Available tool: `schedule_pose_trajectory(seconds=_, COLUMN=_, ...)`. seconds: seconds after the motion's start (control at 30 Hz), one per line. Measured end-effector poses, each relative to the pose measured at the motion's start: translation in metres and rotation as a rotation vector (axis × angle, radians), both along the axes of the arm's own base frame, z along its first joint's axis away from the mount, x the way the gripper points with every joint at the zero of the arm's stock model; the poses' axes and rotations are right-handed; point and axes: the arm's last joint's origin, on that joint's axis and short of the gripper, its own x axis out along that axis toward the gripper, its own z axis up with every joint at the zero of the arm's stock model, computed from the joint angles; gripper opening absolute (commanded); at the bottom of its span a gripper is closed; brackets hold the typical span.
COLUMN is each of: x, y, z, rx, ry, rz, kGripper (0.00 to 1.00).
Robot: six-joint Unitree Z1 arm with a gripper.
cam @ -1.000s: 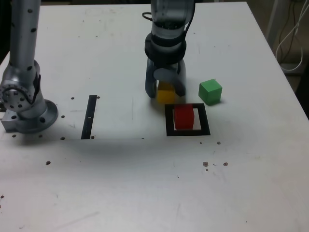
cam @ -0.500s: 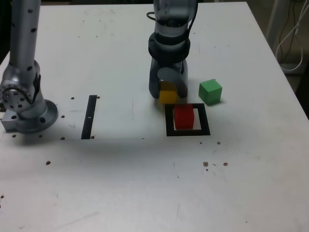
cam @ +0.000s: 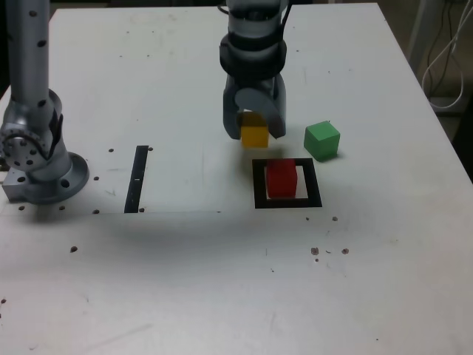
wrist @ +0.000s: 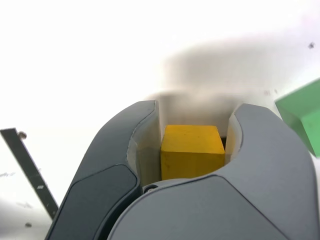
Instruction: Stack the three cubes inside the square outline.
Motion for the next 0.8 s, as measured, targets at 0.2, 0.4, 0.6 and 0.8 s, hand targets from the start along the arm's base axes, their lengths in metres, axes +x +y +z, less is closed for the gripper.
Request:
schedule_pose_trajectory(seconds=0.2, x=-0.002, y=-0.018, z=0.029, rx=0.001, ry=0.016, rz=-0.027, kGripper=0.28)
schedule_pose_trajectory(seconds=0.4, x=0.008, y=-0.061, z=0.062, rx=0.005, ry=0.011, rz=-0.1, kGripper=0.28)
schedule_pose_trajectory(seconds=0.6, x=0.039, y=-0.086, z=0.066, rx=-0.011, ry=0.009, rz=-0.133, kGripper=0.28)
schedule_pose_trajectory(seconds=0.8, x=0.047, y=-0.09, z=0.051, rx=-0.017, ry=0.048, rz=-0.096, kGripper=0.28)
